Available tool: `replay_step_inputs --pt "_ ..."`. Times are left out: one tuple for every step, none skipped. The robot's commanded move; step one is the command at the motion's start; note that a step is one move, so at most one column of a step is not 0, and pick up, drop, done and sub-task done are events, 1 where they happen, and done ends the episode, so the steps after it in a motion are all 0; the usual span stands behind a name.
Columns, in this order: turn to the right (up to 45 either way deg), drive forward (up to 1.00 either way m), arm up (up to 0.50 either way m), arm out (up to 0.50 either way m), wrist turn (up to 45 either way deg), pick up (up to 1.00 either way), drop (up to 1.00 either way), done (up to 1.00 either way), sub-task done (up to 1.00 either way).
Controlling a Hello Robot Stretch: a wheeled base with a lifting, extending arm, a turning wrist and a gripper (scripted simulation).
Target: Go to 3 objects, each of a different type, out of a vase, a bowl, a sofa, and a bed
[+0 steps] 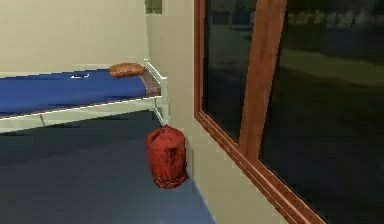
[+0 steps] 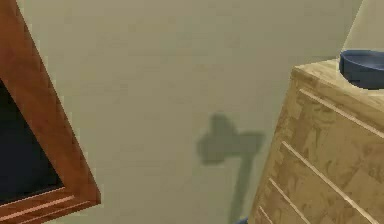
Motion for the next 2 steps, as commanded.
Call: replay_step_inputs --pt "-6.0 0.0 0.0 0.0 0.0 0.0 0.0 0.0 0.0" --pt "0.0 0.6 0.0 0.0 0.0 0.0 0.0 0.0 0.0"
